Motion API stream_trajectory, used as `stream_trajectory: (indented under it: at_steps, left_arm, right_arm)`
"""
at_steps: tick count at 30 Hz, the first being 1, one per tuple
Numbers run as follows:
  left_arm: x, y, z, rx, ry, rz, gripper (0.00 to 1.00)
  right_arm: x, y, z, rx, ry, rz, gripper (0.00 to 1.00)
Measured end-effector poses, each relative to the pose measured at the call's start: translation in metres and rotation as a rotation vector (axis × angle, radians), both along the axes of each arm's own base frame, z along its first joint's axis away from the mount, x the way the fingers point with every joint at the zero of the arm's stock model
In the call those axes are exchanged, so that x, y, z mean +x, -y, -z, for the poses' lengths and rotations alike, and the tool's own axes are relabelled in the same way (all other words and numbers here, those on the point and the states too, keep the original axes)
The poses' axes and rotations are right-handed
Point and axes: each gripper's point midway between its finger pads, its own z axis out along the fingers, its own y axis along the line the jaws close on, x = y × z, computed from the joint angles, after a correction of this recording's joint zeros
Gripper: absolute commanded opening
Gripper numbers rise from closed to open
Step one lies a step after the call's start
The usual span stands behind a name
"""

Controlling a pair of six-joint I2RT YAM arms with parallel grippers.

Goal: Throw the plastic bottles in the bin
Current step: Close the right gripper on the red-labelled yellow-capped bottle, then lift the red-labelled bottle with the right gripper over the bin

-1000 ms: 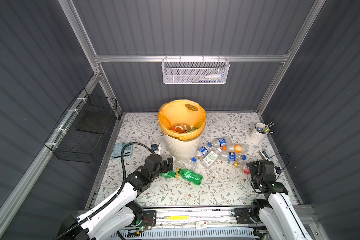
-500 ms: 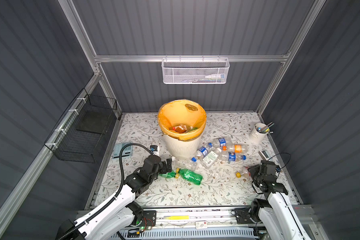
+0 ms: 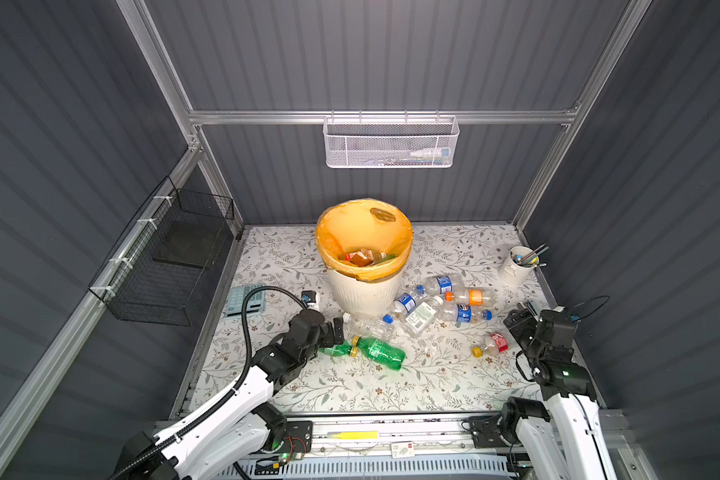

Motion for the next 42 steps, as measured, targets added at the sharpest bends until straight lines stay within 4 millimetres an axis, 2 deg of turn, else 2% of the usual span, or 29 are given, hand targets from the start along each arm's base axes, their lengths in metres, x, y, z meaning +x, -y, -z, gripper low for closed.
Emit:
stream_trajectory:
  at_steps: [4, 7, 11, 14, 18, 21, 24, 27, 29, 32, 35, 38, 42]
  left_arm:
    - [0.0, 0.0, 0.0, -0.004, -0.002, -0.004, 1.0]
    - [0.0, 0.0, -0.002, -0.009, 0.004, -0.004, 1.0]
    - [0.0, 0.0, -0.003, -0.012, 0.008, -0.004, 1.0]
    - [0.0, 0.0, 0.0, -0.004, -0.001, -0.003, 1.0]
    - [0.0, 0.0, 0.002, 0.001, -0.006, -0.002, 1.0]
    - [0.0, 0.0, 0.0, -0.002, -0.001, -0.002, 1.0]
    - [0.0, 0.0, -0.002, -0.007, 0.005, -0.002, 1.0]
    - [0.0, 0.0, -0.002, -0.007, 0.005, -0.002, 1.0]
    - [0.0, -0.001, -0.002, -0.004, 0.008, -0.007, 1.0]
    - [0.001, -0.004, -0.002, 0.006, 0.011, -0.019, 1.0]
    - [0.001, -0.007, -0.001, 0.02, 0.01, -0.032, 1.0]
    - [0.001, -0.015, 0.0, 0.043, 0.014, -0.06, 1.0]
    - [-0.001, -0.027, -0.004, 0.049, 0.034, -0.113, 1.0]
  right_arm:
    - [-0.012, -0.004, 0.035, 0.026, -0.108, -0.007, 0.94]
    - [-0.019, -0.005, 0.053, 0.035, -0.15, -0.008, 0.96]
    - [-0.018, -0.006, 0.075, 0.056, -0.204, -0.011, 0.97]
    - [-0.01, -0.009, 0.092, 0.096, -0.253, -0.028, 0.93]
    - [-0.006, -0.013, 0.11, 0.129, -0.318, -0.049, 0.82]
    - [-0.006, -0.013, 0.109, 0.134, -0.309, -0.053, 0.73]
    - [-0.002, -0.012, 0.096, 0.121, -0.251, -0.057, 0.64]
    - [0.0, -0.012, 0.083, 0.104, -0.199, -0.063, 0.6]
    - [-0.001, -0.012, 0.073, 0.091, -0.171, -0.071, 0.58]
    - [0.001, -0.011, 0.047, 0.055, -0.116, -0.086, 0.57]
    - [0.009, -0.008, -0.001, 0.006, -0.027, -0.102, 0.57]
    - [0.015, -0.008, -0.072, -0.052, 0.133, -0.12, 0.57]
    - [0.012, -0.014, -0.195, -0.123, 0.437, -0.145, 0.57]
